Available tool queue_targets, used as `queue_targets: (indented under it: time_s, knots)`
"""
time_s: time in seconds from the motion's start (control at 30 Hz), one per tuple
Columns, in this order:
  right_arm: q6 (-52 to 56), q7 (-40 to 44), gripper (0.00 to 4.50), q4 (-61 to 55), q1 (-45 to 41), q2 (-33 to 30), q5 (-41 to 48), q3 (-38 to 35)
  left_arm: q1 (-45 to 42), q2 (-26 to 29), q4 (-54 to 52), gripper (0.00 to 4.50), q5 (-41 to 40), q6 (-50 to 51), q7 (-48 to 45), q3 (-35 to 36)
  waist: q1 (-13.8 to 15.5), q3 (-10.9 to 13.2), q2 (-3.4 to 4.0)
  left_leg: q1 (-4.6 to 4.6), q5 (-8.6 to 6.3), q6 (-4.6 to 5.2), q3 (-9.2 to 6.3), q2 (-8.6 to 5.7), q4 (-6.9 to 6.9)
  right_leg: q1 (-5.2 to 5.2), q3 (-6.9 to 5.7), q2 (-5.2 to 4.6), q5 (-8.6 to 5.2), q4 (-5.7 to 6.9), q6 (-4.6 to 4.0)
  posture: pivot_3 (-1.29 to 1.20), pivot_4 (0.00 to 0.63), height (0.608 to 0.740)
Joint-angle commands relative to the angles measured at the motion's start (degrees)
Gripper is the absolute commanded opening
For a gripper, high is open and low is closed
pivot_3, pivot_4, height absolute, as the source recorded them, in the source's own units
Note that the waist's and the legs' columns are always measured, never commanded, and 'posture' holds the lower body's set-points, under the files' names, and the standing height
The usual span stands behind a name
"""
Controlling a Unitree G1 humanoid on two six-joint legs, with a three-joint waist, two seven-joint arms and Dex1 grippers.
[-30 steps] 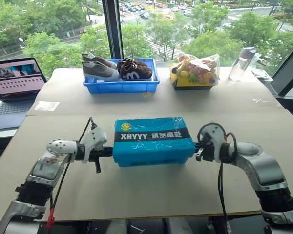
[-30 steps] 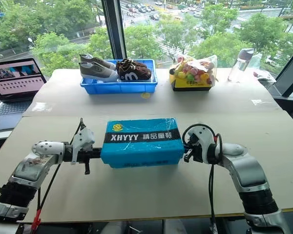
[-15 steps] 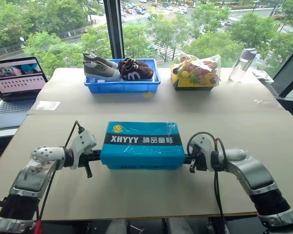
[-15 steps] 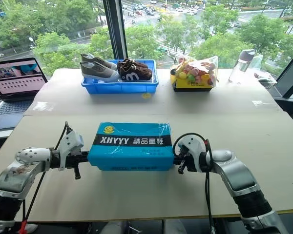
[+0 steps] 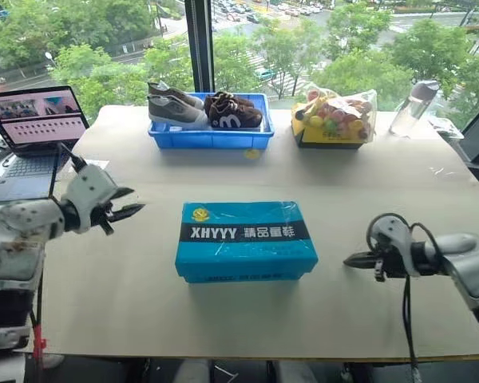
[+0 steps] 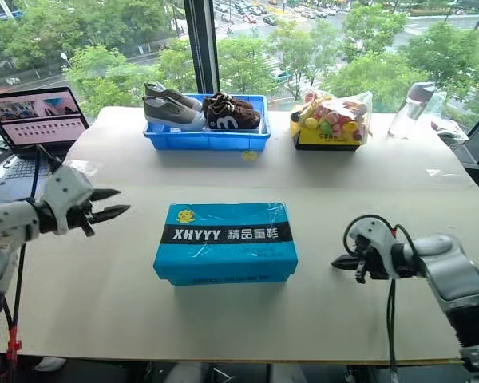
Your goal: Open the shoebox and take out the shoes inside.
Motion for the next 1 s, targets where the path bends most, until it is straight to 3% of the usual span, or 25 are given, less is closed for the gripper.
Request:
queue_targets:
  time_s: [0.03,0.1,0.13,0.3,0.57,1.0]
  knots:
    - [3.53,5.81,0.00,-5.17,-0.78,-0.74,7.25,-3.45,-9.75,3.25,-1.67,3.65,-9.93,7.30,-3.61,5.06,-0.46,0.03,-0.08,0.01,0.00,0.00,-0.04,0.06,0.06,0.08,-0.05,0.04,0.02,0.00,-0.02,0.00,0.150,0.740]
    - [5.56,7.09,0.00,-7.75,-0.91,0.38,9.76,-2.73,-10.48,4.76,-3.96,4.39,-12.52,10.16,-7.43,3.80,-1.39,0.03,-0.07,0.16,-0.01,0.00,-0.01,0.04,0.06,0.20,0.02,0.01,0.01,0.00,0.00,0.00,0.150,0.740]
    - [6.53,7.20,0.00,-8.55,-1.02,0.84,10.55,-2.39,-10.25,5.32,-4.88,4.45,-13.39,11.08,-8.70,3.25,-1.74,0.02,-0.03,0.25,-0.01,0.00,0.00,0.02,0.01,0.24,0.07,0.00,-0.01,0.01,0.04,0.00,0.150,0.740]
    - [8.04,2.51,0.00,-8.19,-2.66,6.79,8.20,2.67,-5.33,6.54,-11.82,4.45,-18.53,16.23,-12.88,2.59,-2.23,0.05,-0.05,0.44,0.03,-0.07,0.03,0.14,-0.06,0.28,0.12,0.17,-0.08,0.19,0.08,0.00,0.150,0.740]
    - [9.36,2.55,0.00,-6.90,-3.99,13.43,8.58,7.16,5.01,15.27,-17.10,4.45,-18.55,17.69,-19.64,4.21,-1.99,0.08,-0.03,0.19,0.05,-0.11,0.08,0.14,-0.09,-0.02,0.15,0.15,-0.07,0.17,-0.04,0.00,0.150,0.740]
    - [21.05,4.09,0.00,-5.67,-12.36,17.78,24.68,-2.89,15.21,16.23,-19.29,4.45,-19.77,18.51,-18.46,12.42,-1.84,0.10,-0.01,0.26,0.06,-0.12,0.08,0.19,-0.07,0.04,0.10,0.17,-0.06,0.20,-0.07,0.00,0.150,0.740]
